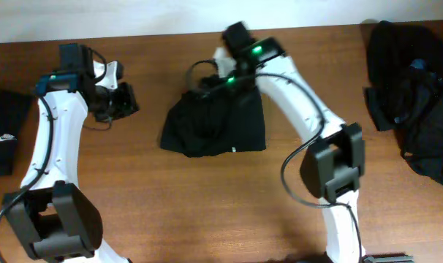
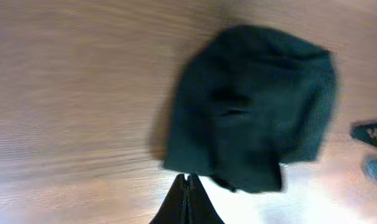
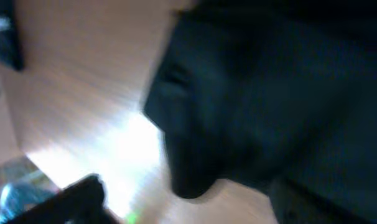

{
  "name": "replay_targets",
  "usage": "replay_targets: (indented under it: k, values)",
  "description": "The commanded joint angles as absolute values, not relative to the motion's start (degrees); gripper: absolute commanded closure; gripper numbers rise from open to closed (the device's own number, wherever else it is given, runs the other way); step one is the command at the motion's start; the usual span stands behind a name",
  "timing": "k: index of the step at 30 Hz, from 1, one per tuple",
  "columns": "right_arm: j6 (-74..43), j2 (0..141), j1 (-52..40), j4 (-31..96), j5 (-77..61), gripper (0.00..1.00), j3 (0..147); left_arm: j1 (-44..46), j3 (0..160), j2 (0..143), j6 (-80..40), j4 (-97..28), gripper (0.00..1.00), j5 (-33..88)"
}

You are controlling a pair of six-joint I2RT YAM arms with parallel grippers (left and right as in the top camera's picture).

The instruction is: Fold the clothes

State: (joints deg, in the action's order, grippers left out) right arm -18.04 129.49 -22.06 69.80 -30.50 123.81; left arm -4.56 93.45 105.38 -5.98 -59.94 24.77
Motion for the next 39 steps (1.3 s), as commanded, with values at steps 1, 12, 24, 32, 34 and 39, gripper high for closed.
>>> replay_targets:
  k: [1,12,24,32,34,39]
  values:
    - [-12.9,127.7,-18.5,72.4,-30.8,0.27,124.8,-1.4,94.8,104.1,-3.1,-58.9,0.99,31.7]
    - [-9.8,127.8,-17.3,80.8,-17.5,0.35,124.7,9.6,94.7,104.1,-3.2,-55.7,0.99,10.7]
    - [-9.9,128.0,-17.3,75.3,-17.3,0.96,117.2,16.2,94.6,105.0,-5.3,-54.5,0.99,10.6]
    - [-9.8,128.0,-17.5,67.7,-17.5,0.96,108.8,18.4,94.5,110.1,-5.5,-51.4,1.00,10.1]
    - [-9.2,128.0,-17.7,66.9,-17.5,0.96,107.9,18.4,94.5,110.6,-6.7,-50.8,0.99,11.4]
    - [-8.6,128.0,-18.0,65.5,-17.3,0.96,107.0,20.1,94.5,110.7,-6.6,-49.6,1.00,15.4]
